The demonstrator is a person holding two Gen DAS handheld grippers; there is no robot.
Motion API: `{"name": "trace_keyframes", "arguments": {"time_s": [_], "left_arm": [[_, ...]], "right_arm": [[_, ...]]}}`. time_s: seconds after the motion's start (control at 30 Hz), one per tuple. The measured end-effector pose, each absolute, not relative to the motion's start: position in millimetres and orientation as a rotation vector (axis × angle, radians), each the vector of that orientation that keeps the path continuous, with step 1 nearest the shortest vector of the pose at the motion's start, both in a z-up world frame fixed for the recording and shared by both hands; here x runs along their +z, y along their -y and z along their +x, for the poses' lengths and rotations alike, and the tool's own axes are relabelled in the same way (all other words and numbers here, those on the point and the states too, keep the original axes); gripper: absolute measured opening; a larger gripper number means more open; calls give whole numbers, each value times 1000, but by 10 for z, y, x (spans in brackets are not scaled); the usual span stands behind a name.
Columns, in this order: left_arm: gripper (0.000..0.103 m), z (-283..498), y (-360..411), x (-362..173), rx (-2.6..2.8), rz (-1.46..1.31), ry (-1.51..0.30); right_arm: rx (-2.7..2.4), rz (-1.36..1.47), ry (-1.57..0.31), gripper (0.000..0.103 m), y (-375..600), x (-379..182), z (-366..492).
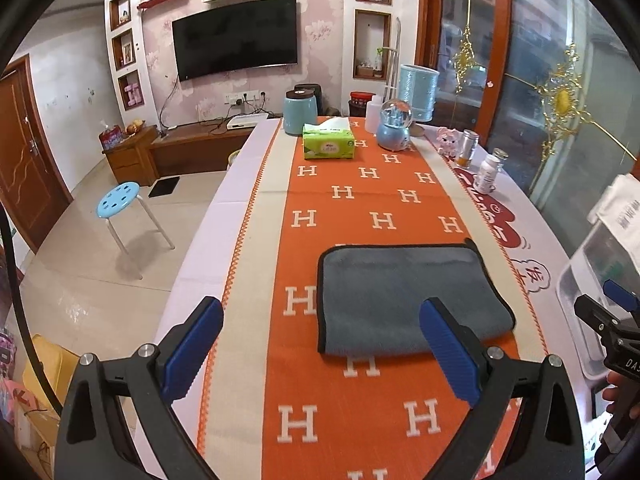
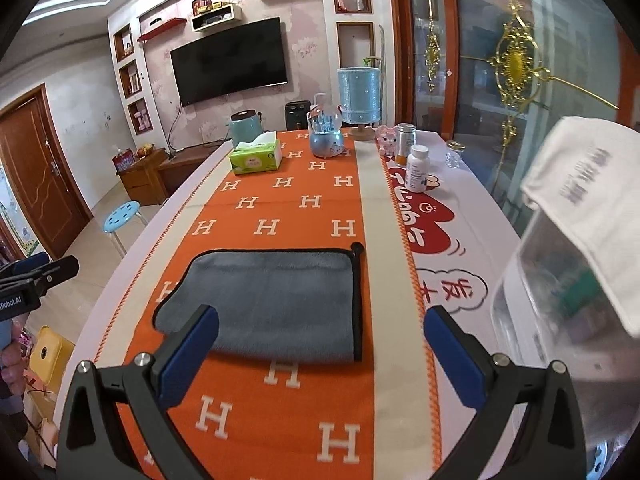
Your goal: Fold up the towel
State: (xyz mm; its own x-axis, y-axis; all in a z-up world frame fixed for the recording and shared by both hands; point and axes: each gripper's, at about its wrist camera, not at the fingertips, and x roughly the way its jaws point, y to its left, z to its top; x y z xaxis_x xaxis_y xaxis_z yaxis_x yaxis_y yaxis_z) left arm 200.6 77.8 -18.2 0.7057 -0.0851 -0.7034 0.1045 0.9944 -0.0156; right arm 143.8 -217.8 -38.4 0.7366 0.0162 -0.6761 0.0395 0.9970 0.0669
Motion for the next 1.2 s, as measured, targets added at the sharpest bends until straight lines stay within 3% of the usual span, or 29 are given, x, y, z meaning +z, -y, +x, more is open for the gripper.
{"name": "trace_keyframes", "arguments": {"time_s": [0.63,1.2], "left_arm": [[98,558,-514,-216,-174,29,-808],[98,-138,-180,-161,-209,82,-875]], "right_arm": [[-5,135,-828,103,2068,-418,213],[71,129,-929,103,1879,-400,-471]]}}
